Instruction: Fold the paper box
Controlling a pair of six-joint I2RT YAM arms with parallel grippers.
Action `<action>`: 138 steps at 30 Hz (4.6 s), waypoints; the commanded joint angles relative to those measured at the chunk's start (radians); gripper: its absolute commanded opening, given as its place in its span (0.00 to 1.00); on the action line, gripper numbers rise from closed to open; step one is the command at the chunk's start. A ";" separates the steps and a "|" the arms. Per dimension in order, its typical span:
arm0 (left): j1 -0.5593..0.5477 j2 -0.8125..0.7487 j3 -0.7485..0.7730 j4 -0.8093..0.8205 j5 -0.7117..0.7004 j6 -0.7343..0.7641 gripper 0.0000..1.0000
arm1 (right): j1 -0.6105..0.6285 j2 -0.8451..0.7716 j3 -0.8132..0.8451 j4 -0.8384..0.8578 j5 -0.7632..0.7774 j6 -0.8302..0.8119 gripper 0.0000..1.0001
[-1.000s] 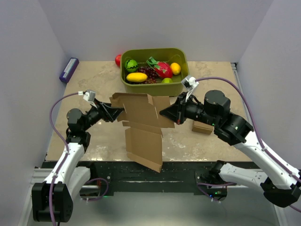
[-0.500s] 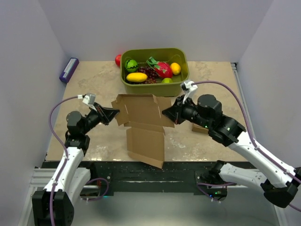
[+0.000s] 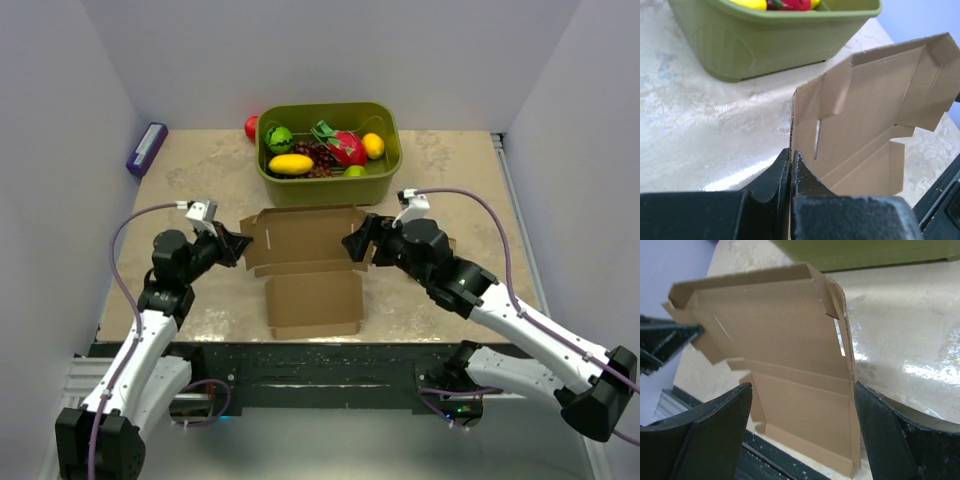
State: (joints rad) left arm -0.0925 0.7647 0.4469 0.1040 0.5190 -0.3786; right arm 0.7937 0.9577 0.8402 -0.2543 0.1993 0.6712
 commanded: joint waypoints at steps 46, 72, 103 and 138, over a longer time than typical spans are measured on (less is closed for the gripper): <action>-0.303 -0.077 -0.157 0.197 -0.275 -0.029 0.00 | 0.254 0.648 0.390 0.277 0.138 0.057 0.55; -0.339 -0.085 -0.140 0.151 -0.312 -0.013 0.00 | 0.252 0.581 0.342 0.211 0.232 -0.088 0.16; -0.423 -0.055 -0.114 0.146 -0.299 0.004 0.00 | 0.188 0.547 0.284 0.257 0.373 -0.447 0.50; -0.421 0.070 0.029 0.000 -0.424 -0.194 0.00 | 0.460 0.746 0.287 0.132 0.371 -0.039 0.71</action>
State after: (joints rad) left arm -0.5114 0.8482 0.4309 0.0830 0.0822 -0.5613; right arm 1.2499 1.6650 1.0618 -0.1196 0.5156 0.6186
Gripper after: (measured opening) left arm 0.030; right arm 0.723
